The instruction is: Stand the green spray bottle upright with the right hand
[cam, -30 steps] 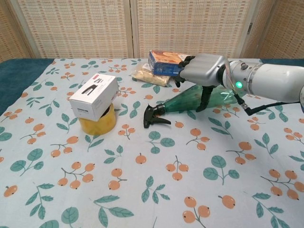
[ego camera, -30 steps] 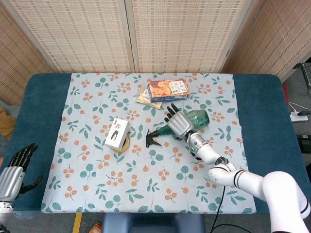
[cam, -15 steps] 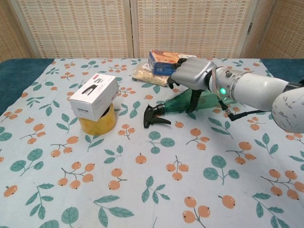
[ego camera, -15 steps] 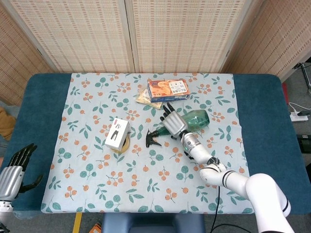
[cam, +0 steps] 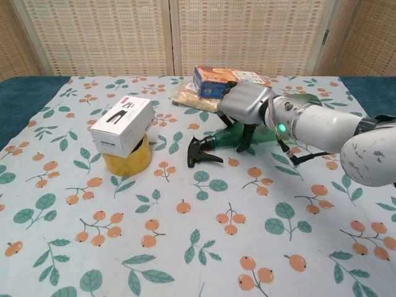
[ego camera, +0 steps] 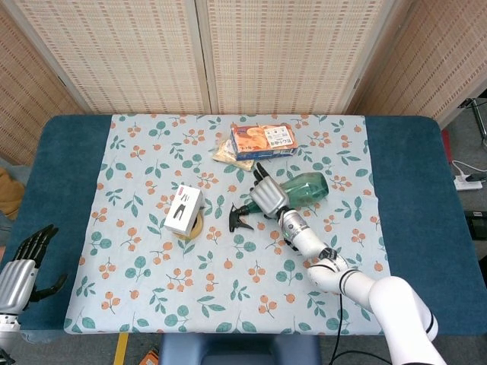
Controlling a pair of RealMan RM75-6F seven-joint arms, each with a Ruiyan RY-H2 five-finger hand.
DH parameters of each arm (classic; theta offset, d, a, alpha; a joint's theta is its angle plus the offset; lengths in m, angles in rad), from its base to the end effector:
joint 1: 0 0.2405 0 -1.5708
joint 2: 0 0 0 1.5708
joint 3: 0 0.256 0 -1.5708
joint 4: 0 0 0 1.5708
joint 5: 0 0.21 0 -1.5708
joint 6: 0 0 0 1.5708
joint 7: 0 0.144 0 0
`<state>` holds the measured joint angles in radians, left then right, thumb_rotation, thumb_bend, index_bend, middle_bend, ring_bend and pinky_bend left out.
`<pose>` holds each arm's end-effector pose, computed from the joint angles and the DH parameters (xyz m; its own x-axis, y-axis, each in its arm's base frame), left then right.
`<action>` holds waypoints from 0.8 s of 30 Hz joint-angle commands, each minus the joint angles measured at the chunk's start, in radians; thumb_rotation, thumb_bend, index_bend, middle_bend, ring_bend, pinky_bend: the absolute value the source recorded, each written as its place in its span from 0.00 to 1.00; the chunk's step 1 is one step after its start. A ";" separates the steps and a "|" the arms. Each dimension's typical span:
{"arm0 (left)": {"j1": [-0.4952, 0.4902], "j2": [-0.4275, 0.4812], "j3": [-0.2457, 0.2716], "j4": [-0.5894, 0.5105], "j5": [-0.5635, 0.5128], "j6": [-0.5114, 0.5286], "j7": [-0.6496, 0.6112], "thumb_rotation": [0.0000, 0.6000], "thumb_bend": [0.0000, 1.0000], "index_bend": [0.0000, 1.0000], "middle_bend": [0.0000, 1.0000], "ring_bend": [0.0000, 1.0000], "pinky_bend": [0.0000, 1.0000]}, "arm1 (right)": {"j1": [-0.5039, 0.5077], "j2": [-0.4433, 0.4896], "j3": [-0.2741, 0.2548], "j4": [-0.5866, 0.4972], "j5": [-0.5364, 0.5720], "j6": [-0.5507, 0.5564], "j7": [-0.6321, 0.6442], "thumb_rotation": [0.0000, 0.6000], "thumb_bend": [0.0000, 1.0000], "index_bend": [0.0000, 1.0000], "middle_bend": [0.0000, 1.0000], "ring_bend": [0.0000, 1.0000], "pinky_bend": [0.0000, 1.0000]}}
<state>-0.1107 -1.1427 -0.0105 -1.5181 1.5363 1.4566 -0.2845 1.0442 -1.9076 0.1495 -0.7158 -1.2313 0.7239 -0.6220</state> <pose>-0.3232 0.1822 0.1497 0.1981 0.0680 0.9778 0.9797 -0.0458 -0.1953 -0.1163 -0.4318 -0.0899 0.9114 0.0835 0.4029 -0.3044 -0.5221 0.7967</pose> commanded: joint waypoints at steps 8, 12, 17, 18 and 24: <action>0.000 0.001 -0.001 -0.002 -0.006 -0.006 -0.007 1.00 0.28 0.00 0.00 0.00 0.07 | -0.003 -0.023 -0.014 0.051 -0.058 0.044 0.048 1.00 0.00 0.65 0.53 0.23 0.05; 0.000 0.001 -0.001 -0.004 -0.007 -0.007 -0.009 1.00 0.28 0.00 0.00 0.00 0.07 | -0.004 -0.020 -0.013 0.052 -0.075 0.059 0.064 1.00 0.01 0.67 0.54 0.24 0.05; 0.000 0.000 -0.003 -0.002 -0.012 -0.009 -0.022 1.00 0.28 0.01 0.00 0.00 0.07 | -0.005 0.010 0.000 0.006 -0.092 0.096 0.074 1.00 0.01 0.68 0.55 0.24 0.05; 0.000 0.000 -0.003 -0.002 -0.013 -0.011 -0.028 1.00 0.28 0.01 0.00 0.00 0.07 | -0.004 0.026 0.008 -0.020 -0.097 0.118 0.075 1.00 0.01 0.68 0.56 0.25 0.05; -0.001 0.000 0.001 -0.008 -0.005 -0.013 -0.025 1.00 0.28 0.01 0.01 0.00 0.07 | -0.025 0.130 0.079 -0.210 -0.069 0.225 0.011 1.00 0.02 0.70 0.57 0.26 0.05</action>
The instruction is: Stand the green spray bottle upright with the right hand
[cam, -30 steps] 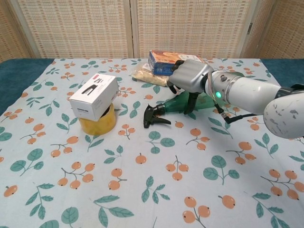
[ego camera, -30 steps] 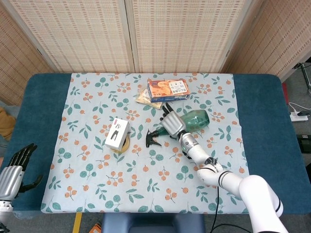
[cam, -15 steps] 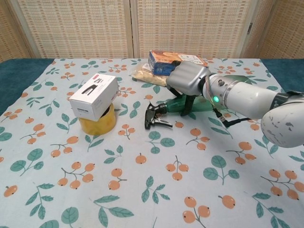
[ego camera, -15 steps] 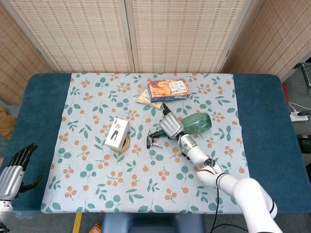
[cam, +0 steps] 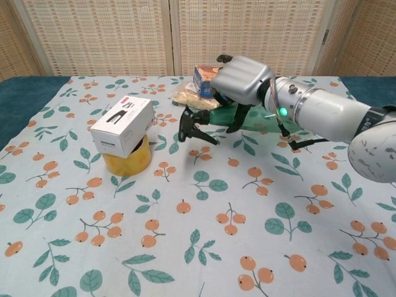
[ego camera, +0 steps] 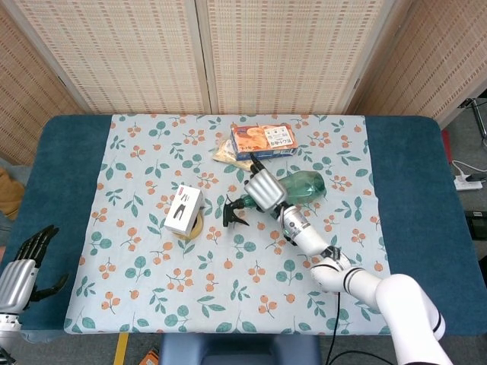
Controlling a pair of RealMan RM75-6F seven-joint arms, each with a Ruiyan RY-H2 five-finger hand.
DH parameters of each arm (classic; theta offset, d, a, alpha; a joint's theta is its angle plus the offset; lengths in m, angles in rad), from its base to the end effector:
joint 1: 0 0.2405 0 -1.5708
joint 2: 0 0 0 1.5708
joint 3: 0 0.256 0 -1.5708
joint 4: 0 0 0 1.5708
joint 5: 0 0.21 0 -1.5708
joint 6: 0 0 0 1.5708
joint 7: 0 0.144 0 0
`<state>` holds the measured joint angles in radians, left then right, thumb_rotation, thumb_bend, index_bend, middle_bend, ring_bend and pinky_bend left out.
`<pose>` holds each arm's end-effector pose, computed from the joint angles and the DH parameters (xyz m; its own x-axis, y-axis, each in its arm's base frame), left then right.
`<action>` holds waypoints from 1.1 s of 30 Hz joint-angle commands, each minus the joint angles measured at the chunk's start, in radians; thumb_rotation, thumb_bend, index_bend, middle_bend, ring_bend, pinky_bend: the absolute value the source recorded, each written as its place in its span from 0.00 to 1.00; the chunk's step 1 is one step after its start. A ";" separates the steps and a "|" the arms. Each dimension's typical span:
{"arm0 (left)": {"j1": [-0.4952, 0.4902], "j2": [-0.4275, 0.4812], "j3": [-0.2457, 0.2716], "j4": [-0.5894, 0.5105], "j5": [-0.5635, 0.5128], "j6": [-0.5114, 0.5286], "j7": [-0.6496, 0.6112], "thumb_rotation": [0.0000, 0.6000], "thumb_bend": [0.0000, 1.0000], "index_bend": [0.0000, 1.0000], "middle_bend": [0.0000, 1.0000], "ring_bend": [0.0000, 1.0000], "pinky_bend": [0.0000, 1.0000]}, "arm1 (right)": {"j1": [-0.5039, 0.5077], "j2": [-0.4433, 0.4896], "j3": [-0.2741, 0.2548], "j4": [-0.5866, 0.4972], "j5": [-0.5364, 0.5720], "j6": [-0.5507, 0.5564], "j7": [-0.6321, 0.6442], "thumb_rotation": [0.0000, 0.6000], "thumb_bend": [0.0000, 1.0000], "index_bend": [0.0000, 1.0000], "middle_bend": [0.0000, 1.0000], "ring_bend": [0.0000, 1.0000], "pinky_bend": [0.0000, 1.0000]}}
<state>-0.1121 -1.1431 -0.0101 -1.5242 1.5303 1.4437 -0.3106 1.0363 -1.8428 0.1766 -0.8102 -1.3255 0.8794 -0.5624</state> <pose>-0.3234 0.1823 0.1476 0.1658 0.0805 0.9829 0.9859 -0.0359 -0.1634 -0.0915 -0.4315 -0.0609 0.8362 0.2220 0.5015 -0.3428 -0.5021 0.7939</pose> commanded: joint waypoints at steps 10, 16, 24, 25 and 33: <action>0.001 0.004 0.007 -0.011 0.005 -0.005 0.000 1.00 0.28 0.02 0.01 0.00 0.07 | -0.101 0.184 0.143 -0.480 0.152 0.231 -0.219 1.00 0.06 0.79 0.63 0.30 0.08; 0.000 0.006 0.012 -0.012 0.011 -0.008 0.001 1.00 0.28 0.02 0.02 0.00 0.08 | -0.182 0.132 0.224 -0.569 0.123 0.443 0.043 1.00 0.06 0.79 0.63 0.33 0.11; 0.001 0.006 0.015 -0.013 0.013 -0.008 0.008 1.00 0.28 0.02 0.02 0.00 0.08 | -0.271 0.072 0.255 -0.467 0.102 0.502 0.537 1.00 0.06 0.78 0.63 0.34 0.12; 0.001 0.006 0.015 -0.014 0.014 -0.008 0.009 1.00 0.28 0.02 0.02 0.00 0.08 | -0.279 0.066 0.255 -0.448 0.096 0.501 0.601 1.00 0.06 0.78 0.63 0.34 0.12; 0.000 0.002 0.014 -0.009 0.014 -0.006 0.008 1.00 0.28 0.02 0.02 0.00 0.08 | -0.319 0.004 0.185 -0.249 0.002 0.472 1.045 1.00 0.07 0.75 0.63 0.32 0.12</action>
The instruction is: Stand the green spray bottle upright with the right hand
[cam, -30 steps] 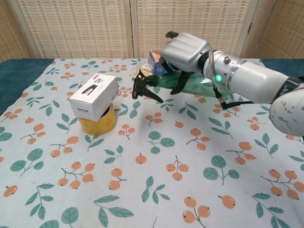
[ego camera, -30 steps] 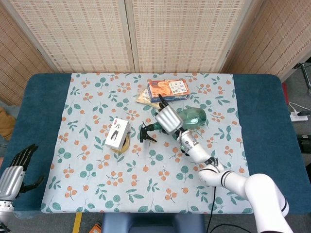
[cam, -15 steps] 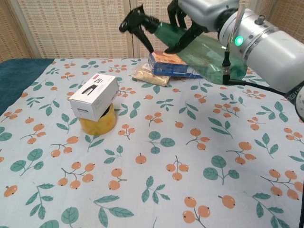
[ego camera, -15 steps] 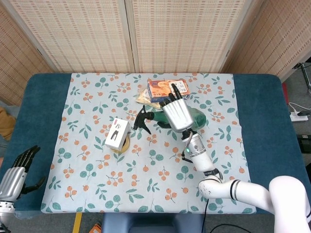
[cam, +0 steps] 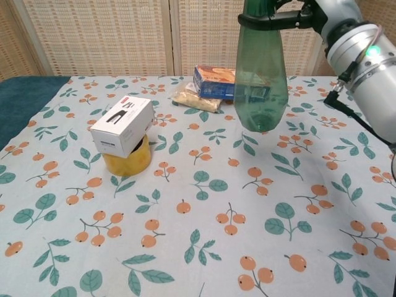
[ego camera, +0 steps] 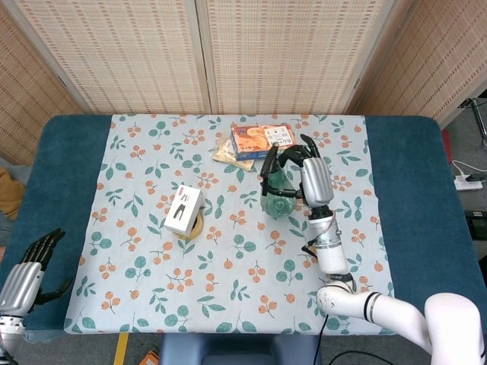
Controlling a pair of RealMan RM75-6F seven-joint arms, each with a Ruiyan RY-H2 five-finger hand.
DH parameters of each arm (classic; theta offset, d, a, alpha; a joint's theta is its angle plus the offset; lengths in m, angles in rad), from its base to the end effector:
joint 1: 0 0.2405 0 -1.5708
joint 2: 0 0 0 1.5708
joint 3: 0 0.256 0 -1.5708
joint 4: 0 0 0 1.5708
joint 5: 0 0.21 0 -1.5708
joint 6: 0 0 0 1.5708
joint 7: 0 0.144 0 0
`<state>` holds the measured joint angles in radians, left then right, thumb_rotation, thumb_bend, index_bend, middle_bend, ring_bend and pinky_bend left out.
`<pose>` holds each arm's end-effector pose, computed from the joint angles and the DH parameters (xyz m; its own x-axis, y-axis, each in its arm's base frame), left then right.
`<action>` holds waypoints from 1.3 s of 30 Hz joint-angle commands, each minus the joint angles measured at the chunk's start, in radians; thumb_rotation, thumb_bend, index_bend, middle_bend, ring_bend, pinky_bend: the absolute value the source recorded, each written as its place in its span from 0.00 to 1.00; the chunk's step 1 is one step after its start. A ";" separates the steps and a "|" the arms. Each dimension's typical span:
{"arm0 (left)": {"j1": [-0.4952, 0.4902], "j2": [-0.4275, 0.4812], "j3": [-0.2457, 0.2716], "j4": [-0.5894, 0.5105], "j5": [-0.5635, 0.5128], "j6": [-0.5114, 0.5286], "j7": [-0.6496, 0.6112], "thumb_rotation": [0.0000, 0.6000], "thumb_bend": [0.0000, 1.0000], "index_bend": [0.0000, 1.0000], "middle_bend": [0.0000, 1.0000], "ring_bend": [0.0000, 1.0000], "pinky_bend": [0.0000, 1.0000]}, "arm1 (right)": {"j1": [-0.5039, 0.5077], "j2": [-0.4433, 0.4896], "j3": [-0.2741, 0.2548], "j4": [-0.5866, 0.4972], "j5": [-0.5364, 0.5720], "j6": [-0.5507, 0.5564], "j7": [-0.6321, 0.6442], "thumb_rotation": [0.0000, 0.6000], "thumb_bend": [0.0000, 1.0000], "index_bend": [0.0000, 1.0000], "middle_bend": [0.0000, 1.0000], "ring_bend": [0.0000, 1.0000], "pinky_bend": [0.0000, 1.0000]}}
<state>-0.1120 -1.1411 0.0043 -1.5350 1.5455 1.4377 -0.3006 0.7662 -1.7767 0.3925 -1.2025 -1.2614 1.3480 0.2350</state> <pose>-0.3211 0.1787 0.1435 0.1702 0.1050 0.9798 0.9850 -0.0458 -0.1662 -0.1076 -0.3866 0.0222 -0.2666 0.0965 0.9590 -0.9051 -0.3669 -0.2147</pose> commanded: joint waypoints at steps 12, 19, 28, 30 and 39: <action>0.001 -0.006 -0.005 0.011 0.001 0.009 -0.018 1.00 0.28 0.02 0.02 0.00 0.08 | -0.049 -0.178 -0.097 0.388 -0.136 0.000 0.437 1.00 0.06 0.77 0.63 0.32 0.14; 0.002 -0.008 -0.008 0.013 -0.001 0.015 -0.026 1.00 0.28 0.02 0.02 0.00 0.08 | -0.043 -0.199 -0.115 0.423 -0.163 0.001 0.440 1.00 0.06 0.77 0.63 0.32 0.14; 0.003 -0.009 -0.011 0.016 0.002 0.024 -0.043 1.00 0.28 0.02 0.02 0.00 0.08 | -0.042 -0.205 -0.127 0.428 -0.182 0.006 0.426 1.00 0.06 0.76 0.63 0.32 0.14; 0.004 -0.009 -0.011 0.017 0.003 0.026 -0.045 1.00 0.28 0.02 0.02 0.00 0.08 | -0.043 -0.204 -0.133 0.430 -0.189 0.006 0.422 1.00 0.05 0.76 0.63 0.32 0.14; 0.003 -0.009 -0.011 0.015 0.005 0.026 -0.046 1.00 0.28 0.03 0.02 0.00 0.08 | -0.046 -0.196 -0.150 0.439 -0.210 0.010 0.412 1.00 0.00 0.66 0.63 0.28 0.14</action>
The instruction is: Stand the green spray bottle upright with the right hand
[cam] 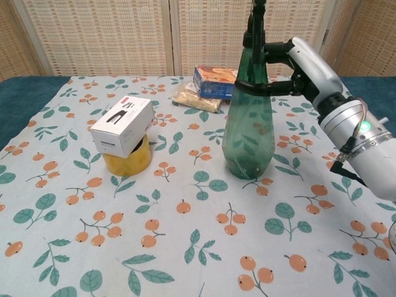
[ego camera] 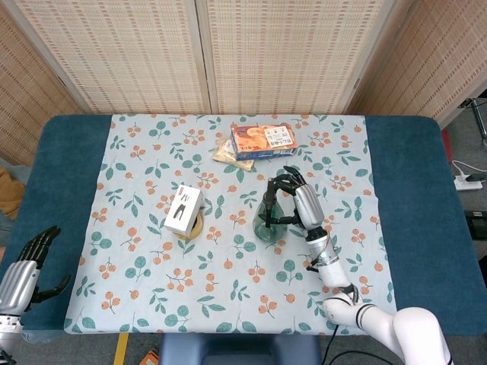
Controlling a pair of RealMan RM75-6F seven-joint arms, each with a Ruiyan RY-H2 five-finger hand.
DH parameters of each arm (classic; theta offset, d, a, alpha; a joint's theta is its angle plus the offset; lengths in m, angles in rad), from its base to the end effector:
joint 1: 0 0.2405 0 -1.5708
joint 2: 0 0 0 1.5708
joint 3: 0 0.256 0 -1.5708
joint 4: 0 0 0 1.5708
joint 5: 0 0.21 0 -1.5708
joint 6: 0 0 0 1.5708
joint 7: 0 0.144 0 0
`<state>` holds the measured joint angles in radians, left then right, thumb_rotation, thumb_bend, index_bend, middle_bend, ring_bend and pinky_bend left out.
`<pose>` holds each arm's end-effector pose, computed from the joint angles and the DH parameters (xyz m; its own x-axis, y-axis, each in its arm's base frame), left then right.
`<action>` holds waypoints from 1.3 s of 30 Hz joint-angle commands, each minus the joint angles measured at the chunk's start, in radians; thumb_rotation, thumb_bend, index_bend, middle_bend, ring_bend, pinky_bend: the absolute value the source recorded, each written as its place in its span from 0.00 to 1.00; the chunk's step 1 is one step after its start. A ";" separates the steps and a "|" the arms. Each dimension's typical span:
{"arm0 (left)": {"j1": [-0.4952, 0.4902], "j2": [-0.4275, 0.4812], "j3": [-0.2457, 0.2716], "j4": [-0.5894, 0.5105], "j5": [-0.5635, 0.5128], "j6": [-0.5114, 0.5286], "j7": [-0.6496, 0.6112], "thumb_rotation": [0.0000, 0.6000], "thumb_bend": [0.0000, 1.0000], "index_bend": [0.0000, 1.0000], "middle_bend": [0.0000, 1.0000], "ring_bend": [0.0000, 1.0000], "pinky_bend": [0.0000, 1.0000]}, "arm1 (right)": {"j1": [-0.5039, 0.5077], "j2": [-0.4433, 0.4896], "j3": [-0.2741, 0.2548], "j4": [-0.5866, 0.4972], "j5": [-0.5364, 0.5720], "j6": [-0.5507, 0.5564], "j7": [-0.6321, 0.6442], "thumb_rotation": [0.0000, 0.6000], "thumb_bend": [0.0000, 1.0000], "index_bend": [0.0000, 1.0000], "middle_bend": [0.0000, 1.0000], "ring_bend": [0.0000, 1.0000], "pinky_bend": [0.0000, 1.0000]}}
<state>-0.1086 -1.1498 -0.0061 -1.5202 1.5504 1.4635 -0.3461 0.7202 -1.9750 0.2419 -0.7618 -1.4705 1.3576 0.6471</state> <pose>-0.3206 0.1803 0.1464 0.1300 0.0744 0.9887 0.9905 -0.0539 -0.1262 -0.1548 -0.3664 -0.0407 -0.2811 -0.0719 0.9570 -0.8555 -0.4331 -0.2838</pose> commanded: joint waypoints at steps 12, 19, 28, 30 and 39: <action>0.001 0.003 0.002 -0.005 0.005 0.002 -0.002 1.00 0.28 0.03 0.02 0.00 0.08 | -0.011 0.074 -0.041 -0.102 -0.010 -0.078 -0.042 1.00 0.00 0.35 0.43 0.11 0.13; 0.000 0.003 0.003 -0.006 0.005 0.001 -0.004 1.00 0.28 0.03 0.02 0.00 0.08 | -0.014 0.104 -0.056 -0.154 -0.018 -0.102 -0.061 1.00 0.00 0.26 0.38 0.07 0.10; 0.000 0.003 0.003 -0.005 0.008 0.004 -0.005 1.00 0.28 0.03 0.02 0.00 0.08 | -0.018 0.140 -0.066 -0.202 -0.016 -0.133 -0.104 1.00 0.00 0.04 0.28 0.00 0.02; 0.000 0.003 0.004 -0.004 0.010 0.004 -0.007 1.00 0.28 0.03 0.02 0.00 0.08 | -0.023 0.151 -0.067 -0.222 -0.013 -0.136 -0.120 1.00 0.00 0.01 0.25 0.00 0.01; -0.001 0.002 0.006 -0.004 0.014 0.004 -0.001 1.00 0.28 0.03 0.02 0.00 0.08 | -0.065 0.244 -0.093 -0.349 -0.010 -0.138 -0.240 1.00 0.00 0.00 0.19 0.00 0.00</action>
<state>-0.1099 -1.1476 -0.0002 -1.5239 1.5641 1.4679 -0.3470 0.6682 -1.7546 0.1582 -1.0852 -1.4825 1.2210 0.4323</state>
